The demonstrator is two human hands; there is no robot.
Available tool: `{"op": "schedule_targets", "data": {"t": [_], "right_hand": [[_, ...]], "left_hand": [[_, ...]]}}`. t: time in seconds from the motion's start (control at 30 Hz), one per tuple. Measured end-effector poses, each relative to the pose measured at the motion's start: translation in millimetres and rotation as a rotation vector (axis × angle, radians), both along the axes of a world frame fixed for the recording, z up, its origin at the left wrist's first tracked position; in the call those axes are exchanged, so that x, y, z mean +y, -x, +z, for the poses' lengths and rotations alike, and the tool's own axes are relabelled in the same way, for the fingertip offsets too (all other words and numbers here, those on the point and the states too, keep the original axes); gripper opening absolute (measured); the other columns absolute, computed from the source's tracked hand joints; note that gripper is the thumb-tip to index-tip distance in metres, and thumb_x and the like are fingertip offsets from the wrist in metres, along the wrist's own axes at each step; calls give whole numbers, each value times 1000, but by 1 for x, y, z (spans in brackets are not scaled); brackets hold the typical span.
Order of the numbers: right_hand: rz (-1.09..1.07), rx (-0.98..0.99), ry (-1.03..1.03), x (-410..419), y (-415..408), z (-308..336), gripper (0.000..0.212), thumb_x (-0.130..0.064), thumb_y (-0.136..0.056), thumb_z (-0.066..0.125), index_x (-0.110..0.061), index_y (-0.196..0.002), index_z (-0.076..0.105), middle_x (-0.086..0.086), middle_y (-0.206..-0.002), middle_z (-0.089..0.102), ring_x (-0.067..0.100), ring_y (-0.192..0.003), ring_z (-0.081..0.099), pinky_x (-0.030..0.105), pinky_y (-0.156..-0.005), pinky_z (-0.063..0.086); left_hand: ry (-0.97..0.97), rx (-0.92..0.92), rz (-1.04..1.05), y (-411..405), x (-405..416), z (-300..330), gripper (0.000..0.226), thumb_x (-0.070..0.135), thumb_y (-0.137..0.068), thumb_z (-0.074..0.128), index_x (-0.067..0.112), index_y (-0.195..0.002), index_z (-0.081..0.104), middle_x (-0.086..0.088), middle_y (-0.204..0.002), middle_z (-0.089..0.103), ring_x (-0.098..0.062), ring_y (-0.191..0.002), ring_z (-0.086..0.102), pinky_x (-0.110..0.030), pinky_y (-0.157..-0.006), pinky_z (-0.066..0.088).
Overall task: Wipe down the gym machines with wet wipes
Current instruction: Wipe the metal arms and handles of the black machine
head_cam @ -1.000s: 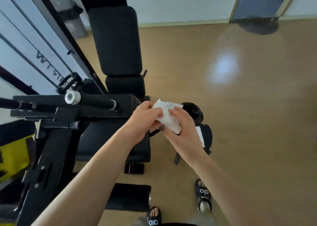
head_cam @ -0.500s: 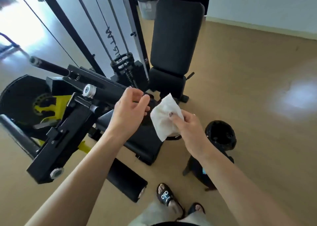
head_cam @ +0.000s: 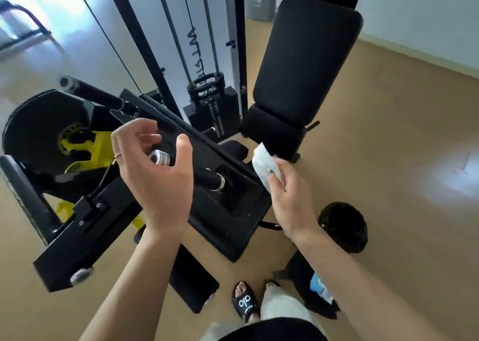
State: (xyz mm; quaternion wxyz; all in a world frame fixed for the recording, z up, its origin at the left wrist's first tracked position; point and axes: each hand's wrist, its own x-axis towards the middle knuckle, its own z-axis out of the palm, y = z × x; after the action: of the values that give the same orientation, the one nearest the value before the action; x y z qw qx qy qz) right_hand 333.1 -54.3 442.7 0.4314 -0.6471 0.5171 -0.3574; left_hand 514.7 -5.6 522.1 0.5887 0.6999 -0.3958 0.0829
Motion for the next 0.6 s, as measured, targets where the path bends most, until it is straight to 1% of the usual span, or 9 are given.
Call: {"op": "schedule_targets", "data": {"t": [0.03, 0.07, 0.13, 0.2, 0.27, 0.33, 0.37, 0.47, 0.6], "right_hand": [[67, 26, 16, -1, -6, -1, 33, -15, -106, 51, -17, -137, 61, -14, -124, 67, -9, -113, 59, 5, -93, 45], [145, 54, 34, -2, -12, -3, 36, -14, -106, 51, -16, -141, 59, -12, -131, 65, -5, -121, 57, 11, -101, 46], [286, 92, 67, -3, -19, -9, 38, -16, -106, 51, -18, -144, 57, -13, -139, 60, 0, -132, 52, 25, -111, 44], [374, 96, 60, -7, -19, -15, 41, -24, -107, 50, -20, -148, 52, -12, -146, 55, -1, -139, 45, 31, -116, 40], [435, 84, 18, -15, -16, -15, 46, -33, -107, 46, -24, -152, 47, -13, -151, 51, -2, -142, 40, 33, -119, 38], [522, 95, -43, -25, -14, -13, 50, -39, -106, 42, -28, -155, 42, -18, -154, 45, -4, -144, 36, 32, -122, 33], [572, 113, -72, -29, -14, -11, 50, -41, -107, 41, -30, -156, 38, -21, -156, 39, -7, -146, 30, 30, -124, 29], [725, 173, -127, -48, -22, -5, 55, -41, -108, 43, -32, -160, 28, -22, -163, 25, -12, -150, 12, 26, -127, 15], [894, 226, -216, -85, -57, 4, 64, -48, -107, 40, -29, -164, 17, -18, -169, 11, -9, -152, 3, 20, -124, 5]], "left_hand": [[28, 153, -28, 0, -4, 1, 20, 13, -87, 72, 11, -101, 57, -1, -96, 60, -22, -83, 63, -47, -78, 54], [58, 249, -48, 0, -8, 1, 14, 12, -88, 71, 14, -94, 58, 1, -87, 60, -24, -75, 64, -50, -73, 55], [110, 380, -104, 0, -10, 0, 16, 8, -89, 68, 17, -82, 57, -2, -73, 56, -26, -60, 60, -53, -65, 55], [158, 478, -148, 1, -9, -1, 16, 5, -89, 66, 10, -80, 54, -6, -68, 52, -26, -55, 54, -49, -63, 53], [196, 515, -122, 3, -10, -1, 16, 3, -88, 66, 5, -80, 52, -6, -64, 50, -26, -53, 49, -42, -62, 50], [206, 517, -42, 6, -16, -1, 21, 2, -88, 66, 7, -75, 50, 0, -58, 48, -26, -49, 46, -39, -57, 46], [208, 517, -2, 7, -18, -1, 24, 2, -88, 65, 8, -72, 49, 1, -56, 47, -26, -47, 45, -37, -55, 45], [237, 530, 83, 11, -21, -4, 27, 0, -89, 64, 7, -70, 46, -4, -52, 42, -25, -44, 43, -35, -52, 43], [253, 509, 164, 14, -26, -5, 24, -2, -89, 60, 5, -71, 46, -10, -54, 40, -22, -44, 43, -32, -50, 42]]}}
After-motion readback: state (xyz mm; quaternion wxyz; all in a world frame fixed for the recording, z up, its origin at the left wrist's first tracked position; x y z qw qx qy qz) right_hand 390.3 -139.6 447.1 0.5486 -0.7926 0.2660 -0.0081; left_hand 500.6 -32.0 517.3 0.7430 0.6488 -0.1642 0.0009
